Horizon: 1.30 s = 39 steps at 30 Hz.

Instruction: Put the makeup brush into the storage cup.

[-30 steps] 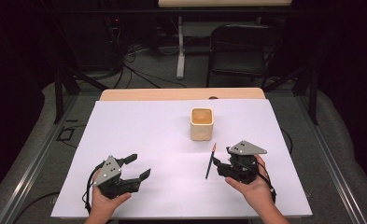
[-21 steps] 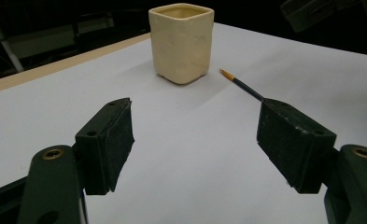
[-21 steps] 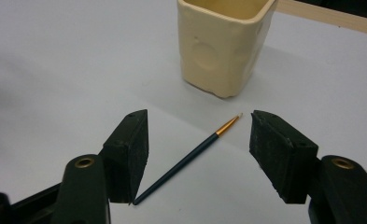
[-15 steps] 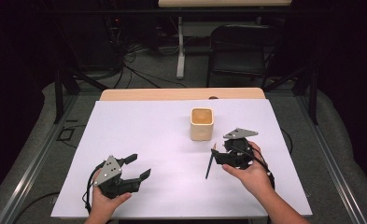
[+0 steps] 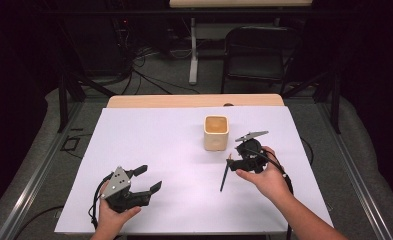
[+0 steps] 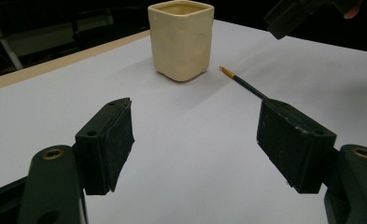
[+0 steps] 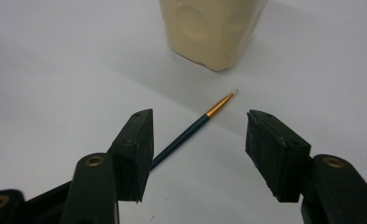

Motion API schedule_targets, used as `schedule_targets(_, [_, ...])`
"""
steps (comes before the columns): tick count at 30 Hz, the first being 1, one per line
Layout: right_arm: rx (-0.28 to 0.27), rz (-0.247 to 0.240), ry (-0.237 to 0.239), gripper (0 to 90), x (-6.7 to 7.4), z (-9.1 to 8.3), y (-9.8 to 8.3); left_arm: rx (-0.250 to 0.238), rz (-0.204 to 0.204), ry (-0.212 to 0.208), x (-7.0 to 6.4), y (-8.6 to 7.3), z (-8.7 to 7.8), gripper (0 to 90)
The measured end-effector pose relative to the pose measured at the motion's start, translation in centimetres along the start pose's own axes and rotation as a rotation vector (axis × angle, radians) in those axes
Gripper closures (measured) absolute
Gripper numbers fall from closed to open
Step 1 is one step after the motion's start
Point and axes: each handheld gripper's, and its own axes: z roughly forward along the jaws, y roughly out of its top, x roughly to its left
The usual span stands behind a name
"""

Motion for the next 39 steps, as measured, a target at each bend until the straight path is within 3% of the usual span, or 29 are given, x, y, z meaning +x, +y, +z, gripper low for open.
schedule_targets(5, [0.059,0.016,0.02,46.0,-0.3,0.8,0.3,0.004,0.002,0.0,0.0,0.0,0.0,27.0])
schedule_targets(11, [0.091,0.014,-0.004,48.9,-0.4,1.3,0.5,0.007,0.001,-0.002,0.0,0.0,0.0,27.0])
schedule_targets(16, [0.188,0.038,-0.021,48.0,-0.9,2.2,0.8,0.01,0.004,-0.003,0.0,0.0,0.1,27.0])
schedule_targets(25, [0.3,0.089,-0.041,49.7,-0.9,3.3,1.3,0.016,0.008,-0.006,0.0,-0.1,0.1,27.2])
schedule_targets(28, [0.326,0.123,-0.046,50.9,-0.8,4.0,1.3,0.016,0.01,-0.008,0.0,-0.1,0.1,27.3])
schedule_targets(31, [0.336,0.107,-0.047,51.3,-0.9,4.3,1.4,0.017,0.008,-0.008,0.0,-0.1,0.2,27.4])
schedule_targets(39, [0.341,0.134,-0.06,52.2,-1.4,4.8,1.8,0.022,0.011,-0.007,0.0,-0.1,0.3,27.5])
